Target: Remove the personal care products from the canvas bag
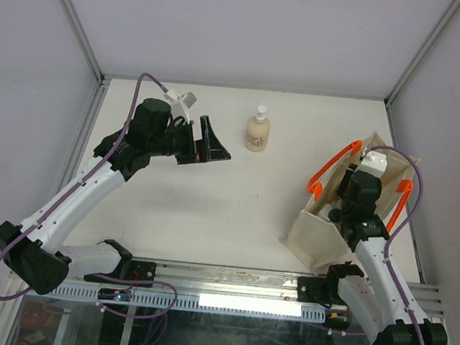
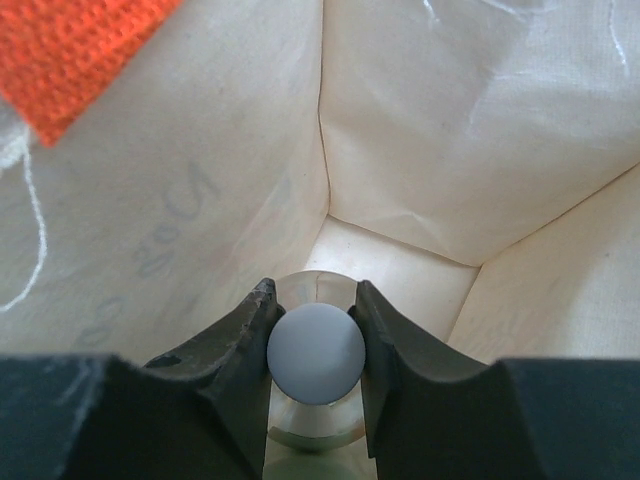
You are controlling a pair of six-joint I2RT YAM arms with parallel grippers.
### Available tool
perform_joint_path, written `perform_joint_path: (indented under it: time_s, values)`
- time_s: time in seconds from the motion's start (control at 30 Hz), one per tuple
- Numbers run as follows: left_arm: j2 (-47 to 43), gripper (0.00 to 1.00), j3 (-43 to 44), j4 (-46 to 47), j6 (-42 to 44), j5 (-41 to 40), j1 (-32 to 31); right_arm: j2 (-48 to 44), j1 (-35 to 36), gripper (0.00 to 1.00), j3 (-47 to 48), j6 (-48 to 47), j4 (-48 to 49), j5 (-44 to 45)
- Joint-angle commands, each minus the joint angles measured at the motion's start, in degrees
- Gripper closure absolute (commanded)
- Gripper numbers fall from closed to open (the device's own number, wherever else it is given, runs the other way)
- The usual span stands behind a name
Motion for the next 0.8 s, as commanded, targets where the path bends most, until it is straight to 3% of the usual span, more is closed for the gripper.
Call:
perform_joint_path:
  time_s: [0.0, 0.77]
  values:
    - [-2.46, 0.01, 1.19, 1.08, 0.14, 0.81, 0.38, 0.00, -0.25, 1.00, 8.76, -2.68, -4.29, 1.45]
    - [-3.74, 0.01, 0.49, 1.18, 1.01, -0.16, 0.38, 2.58, -0.25, 1.00, 38.77, 4.24, -32.95, 1.52]
